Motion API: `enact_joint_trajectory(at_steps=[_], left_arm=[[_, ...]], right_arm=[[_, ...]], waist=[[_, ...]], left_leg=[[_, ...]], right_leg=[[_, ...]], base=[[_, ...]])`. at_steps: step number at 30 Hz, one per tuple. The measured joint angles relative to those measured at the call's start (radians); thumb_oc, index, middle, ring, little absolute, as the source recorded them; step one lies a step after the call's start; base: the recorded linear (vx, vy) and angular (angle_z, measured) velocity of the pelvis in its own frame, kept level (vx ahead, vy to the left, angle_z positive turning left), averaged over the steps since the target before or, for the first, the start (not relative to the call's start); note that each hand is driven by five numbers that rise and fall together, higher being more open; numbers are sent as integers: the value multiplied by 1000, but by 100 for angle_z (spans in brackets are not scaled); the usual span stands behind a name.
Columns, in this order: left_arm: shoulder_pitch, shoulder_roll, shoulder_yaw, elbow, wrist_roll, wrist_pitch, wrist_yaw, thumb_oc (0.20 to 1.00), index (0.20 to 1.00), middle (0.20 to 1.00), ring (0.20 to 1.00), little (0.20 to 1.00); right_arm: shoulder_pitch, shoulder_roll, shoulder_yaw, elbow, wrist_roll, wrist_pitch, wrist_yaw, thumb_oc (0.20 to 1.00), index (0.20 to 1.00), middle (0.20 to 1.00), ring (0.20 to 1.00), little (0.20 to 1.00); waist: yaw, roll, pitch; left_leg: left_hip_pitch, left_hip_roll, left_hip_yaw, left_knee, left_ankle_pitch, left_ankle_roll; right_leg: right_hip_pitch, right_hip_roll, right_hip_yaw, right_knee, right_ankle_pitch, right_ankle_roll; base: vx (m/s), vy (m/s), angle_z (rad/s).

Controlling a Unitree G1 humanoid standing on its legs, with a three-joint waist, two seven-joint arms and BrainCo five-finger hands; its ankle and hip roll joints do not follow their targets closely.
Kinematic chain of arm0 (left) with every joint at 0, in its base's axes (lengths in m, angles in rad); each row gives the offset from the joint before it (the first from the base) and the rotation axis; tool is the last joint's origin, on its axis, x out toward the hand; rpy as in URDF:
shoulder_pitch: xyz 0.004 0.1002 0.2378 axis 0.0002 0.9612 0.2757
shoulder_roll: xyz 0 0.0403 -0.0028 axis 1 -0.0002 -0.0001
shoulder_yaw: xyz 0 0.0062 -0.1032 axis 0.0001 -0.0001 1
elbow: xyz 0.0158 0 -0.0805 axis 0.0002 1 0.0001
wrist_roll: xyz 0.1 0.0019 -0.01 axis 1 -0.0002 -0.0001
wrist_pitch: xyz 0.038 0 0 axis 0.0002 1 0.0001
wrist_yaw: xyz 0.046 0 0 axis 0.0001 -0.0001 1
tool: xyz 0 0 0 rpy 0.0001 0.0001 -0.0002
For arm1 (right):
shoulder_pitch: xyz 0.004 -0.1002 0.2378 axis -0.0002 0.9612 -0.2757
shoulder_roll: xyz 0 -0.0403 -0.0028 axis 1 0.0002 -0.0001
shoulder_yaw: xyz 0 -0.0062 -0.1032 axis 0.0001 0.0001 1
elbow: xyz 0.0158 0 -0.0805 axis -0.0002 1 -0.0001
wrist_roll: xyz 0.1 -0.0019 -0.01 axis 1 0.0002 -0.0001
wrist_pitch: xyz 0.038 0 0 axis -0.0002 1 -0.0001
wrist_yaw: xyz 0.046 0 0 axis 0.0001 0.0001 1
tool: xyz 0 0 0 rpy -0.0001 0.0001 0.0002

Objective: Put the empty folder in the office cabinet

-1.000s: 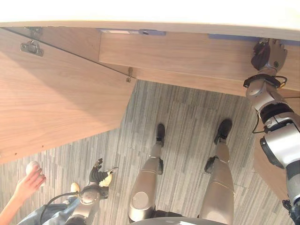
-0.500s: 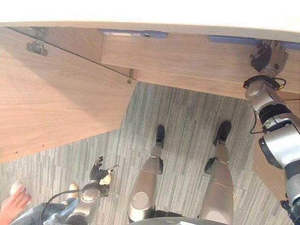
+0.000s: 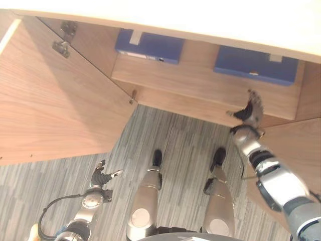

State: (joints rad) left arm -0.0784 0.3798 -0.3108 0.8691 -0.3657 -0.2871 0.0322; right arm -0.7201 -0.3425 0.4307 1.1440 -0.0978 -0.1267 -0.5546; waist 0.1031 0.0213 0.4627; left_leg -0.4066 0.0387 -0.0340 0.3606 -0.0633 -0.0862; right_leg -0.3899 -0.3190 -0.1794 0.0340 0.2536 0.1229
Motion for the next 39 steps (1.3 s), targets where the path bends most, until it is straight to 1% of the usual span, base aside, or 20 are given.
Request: enact_joint_trajectory(at_steps=[3,6,9,12,14,15,17,18,19,20,21,22,23,25,28,31,32,35,37,39], left_arm=[[6,-1,3,0,28,5,3,1000,1000,1000,1000,1000],[15,1,4,16,47,6,2,1000,1000,1000,1000,1000],[6,6,44,70,79,8,-4,1000,1000,1000,1000,1000],[43,-4,67,149,119,33,-19,1000,1000,1000,1000,1000],[72,-7,89,165,138,41,-22,1000,1000,1000,1000,1000],[89,-2,115,156,145,39,-24,1000,1000,1000,1000,1000],[123,19,115,151,156,40,-28,1000,1000,1000,1000,1000],[123,19,115,151,156,40,-28,1000,1000,1000,1000,1000],[161,13,104,139,156,40,-49,1000,1000,1000,1000,1000],[172,11,98,130,157,39,-56,1000,1000,1000,1000,1000],[185,15,98,130,156,38,-62,1000,1000,1000,1000,1000],[183,15,98,129,156,38,-64,1000,1000,1000,1000,1000],[182,11,98,129,156,38,-65,1000,1000,1000,1000,1000],[185,10,82,121,158,38,-71,1000,1000,1000,1000,1000],[195,16,79,113,178,41,-74,1000,1000,1000,1000,1000],[192,12,84,123,179,43,-74,1000,1000,1000,1000,1000],[203,-21,117,125,179,43,-69,1000,1000,1000,1000,1000],[233,-124,158,157,177,44,-63,1000,1000,1000,1000,1000],[246,-153,173,153,174,22,-51,1000,1000,1000,1000,1000],[268,-137,173,156,172,23,-46,1000,1000,1000,1000,1000]], right_arm=[[184,81,2,-80,-1,-6,34,1000,1000,1000,1000,1000],[297,108,12,-146,-2,-10,76,1000,1000,1000,1000,1000],[407,100,27,-242,-3,-23,148,1000,1000,1000,1000,1000],[523,48,47,-397,-41,-61,234,1000,1000,1000,1000,1000],[604,36,41,-418,-51,-63,278,1000,1000,1000,1000,1000],[646,35,44,-431,-55,-63,301,1000,1000,1000,1000,1000],[712,26,43,-439,-84,-72,343,1000,1000,1000,1000,1000],[712,26,43,-439,-84,-72,343,1000,1000,1000,1000,1000],[738,-14,50,-442,-109,-74,372,1000,1000,1000,1000,1000],[760,-53,70,-442,-129,-77,385,1000,1000,1000,1000,1000],[787,-83,81,-449,-147,-81,397,1000,1000,1000,1000,1000],[813,-112,84,-472,-168,-84,411,1000,1000,1000,1000,1000],[830,-136,83,-489,-187,-97,422,1000,1000,1000,1000,1000],[854,-163,77,-495,-210,-109,436,1000,1000,1000,1000,1000],[884,-143,34,-503,-235,-129,445,1000,1000,1000,1000,1000],[908,-89,-20,-493,-233,-132,445,1000,1000,1000,1000,1000],[923,-23,-135,-436,-201,-144,423,1000,1000,1000,1000,1000],[952,28,-312,-319,-97,-145,325,1000,1000,1000,1000,1000],[986,68,-373,-274,-25,-134,255,1000,1000,1000,1000,1000],[999,107,-373,-270,32,-131,202,1000,1000,1000,1000,1000]], waist=[[-10,-55,-22],[-20,-116,-75],[-45,-175,-113],[-83,-172,-160],[-97,-169,-202],[-98,-179,-215],[-107,-205,-240],[-107,-205,-240],[-137,-166,-237],[-147,-147,-239],[-148,-133,-240],[-144,-120,-239],[-145,-97,-240],[-134,-55,-243],[-99,-50,-255],[-103,-59,-262],[-104,-57,-273],[-163,-15,-355],[-154,-11,-385],[-148,-50,-438]], left_leg=[[40,-6,2,97,-66,22],[51,-19,14,114,-85,43],[74,-42,35,119,-94,63],[121,-70,78,189,-166,118],[141,-80,87,147,-148,140],[167,-83,103,110,-132,152],[200,-98,122,53,-123,140],[200,-98,122,53,-123,140],[267,-80,135,-38,-90,145],[293,-75,141,-84,-60,159],[311,-72,162,-122,-33,181],[327,-62,182,-165,-7,186],[347,-42,190,-233,41,179],[391,2,217,-332,115,159],[401,54,277,-362,140,136],[408,76,305,-369,154,101],[417,89,347,-368,141,97],[434,92,372,-448,167,73],[446,111,437,-447,176,64],[419,113,467,-428,174,31]], right_leg=[[89,-6,-3,-13,-8,10],[109,-27,-3,-19,-64,56],[140,-41,0,-7,-143,24],[184,-75,3,-4,-180,57],[198,-80,0,-15,-186,54],[206,-77,-5,-8,-139,80],[213,-55,-46,12,56,68],[213,-55,-46,12,56,68],[206,-27,-51,17,184,-18],[198,-15,-51,14,230,-71],[201,-12,-52,1,240,-84],[198,2,-51,17,203,-52],[185,28,-48,106,75,34],[189,79,-55,283,-105,39],[304,61,-87,355,-231,48],[390,78,-107,261,-222,52],[411,102,-135,193,-218,49],[426,132,-73,29,-215,57],[386,97,-43,189,-333,42],[387,51,-20,129,-355,58]], base=[[-2,63,-5],[16,65,-6],[38,189,10],[49,154,2],[44,121,-5],[42,103,-21],[-5,96,-29],[-85,131,-31],[-112,140,-35],[-184,135,-44],[-208,126,-38],[-249,97,-34],[-225,78,-34],[-201,64,-49],[-108,25,-68],[-93,7,-72],[-51,-22,-119],[-102,-78,-118],[-93,-98,-74],[-87,-128,-77]])
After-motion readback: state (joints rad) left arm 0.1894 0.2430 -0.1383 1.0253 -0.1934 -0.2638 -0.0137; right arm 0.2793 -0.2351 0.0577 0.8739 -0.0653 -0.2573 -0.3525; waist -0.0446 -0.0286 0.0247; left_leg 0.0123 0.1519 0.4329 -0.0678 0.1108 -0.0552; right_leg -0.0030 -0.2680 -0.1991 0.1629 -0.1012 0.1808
